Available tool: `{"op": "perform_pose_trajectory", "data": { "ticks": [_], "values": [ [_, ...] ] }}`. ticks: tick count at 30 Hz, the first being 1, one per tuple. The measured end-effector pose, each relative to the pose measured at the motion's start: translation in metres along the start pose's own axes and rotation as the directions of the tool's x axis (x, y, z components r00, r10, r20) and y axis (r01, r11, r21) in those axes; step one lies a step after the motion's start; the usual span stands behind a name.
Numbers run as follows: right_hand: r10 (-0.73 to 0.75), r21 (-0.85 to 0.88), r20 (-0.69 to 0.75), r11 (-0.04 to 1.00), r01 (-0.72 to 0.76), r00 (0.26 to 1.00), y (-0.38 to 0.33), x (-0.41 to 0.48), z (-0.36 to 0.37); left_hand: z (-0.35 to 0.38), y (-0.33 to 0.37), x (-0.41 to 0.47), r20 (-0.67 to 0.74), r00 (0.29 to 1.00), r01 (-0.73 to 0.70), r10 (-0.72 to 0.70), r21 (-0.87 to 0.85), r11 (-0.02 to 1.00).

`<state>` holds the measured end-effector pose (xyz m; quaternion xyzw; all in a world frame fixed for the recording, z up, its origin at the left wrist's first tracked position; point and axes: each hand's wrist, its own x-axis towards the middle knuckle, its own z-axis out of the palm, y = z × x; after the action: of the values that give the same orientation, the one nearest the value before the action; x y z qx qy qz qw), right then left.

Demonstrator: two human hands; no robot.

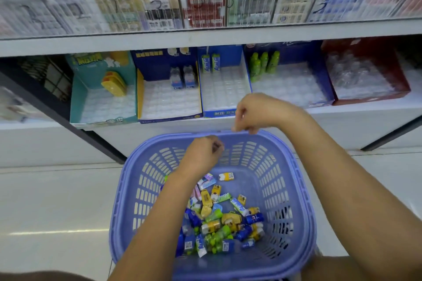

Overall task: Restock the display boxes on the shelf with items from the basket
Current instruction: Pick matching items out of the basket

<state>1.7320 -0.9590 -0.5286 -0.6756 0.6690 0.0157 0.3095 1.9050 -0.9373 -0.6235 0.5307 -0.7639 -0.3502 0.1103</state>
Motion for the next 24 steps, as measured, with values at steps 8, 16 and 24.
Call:
{"op": "perform_pose_trajectory", "data": {
  "ticks": [8, 16, 24],
  "values": [
    [0.187, -0.282, 0.430, 0.957, -0.065, 0.884, 0.032, 0.023, 0.197, 0.089, -0.085, -0.047, 0.534, 0.807, 0.090, -0.253, 0.312, 0.946],
    [0.174, -0.278, 0.323, 0.957, -0.082, 0.930, 0.063, 0.035, 0.287, 0.115, -0.098, -0.056, 0.603, 0.760, -0.017, -0.244, 0.393, 0.919],
    [0.145, -0.389, 0.258, 0.921, -0.034, 0.955, 0.062, 0.050, 0.302, 0.107, -0.098, -0.051, 0.555, 0.796, 0.113, -0.243, 0.259, 0.959]
  ]
}}
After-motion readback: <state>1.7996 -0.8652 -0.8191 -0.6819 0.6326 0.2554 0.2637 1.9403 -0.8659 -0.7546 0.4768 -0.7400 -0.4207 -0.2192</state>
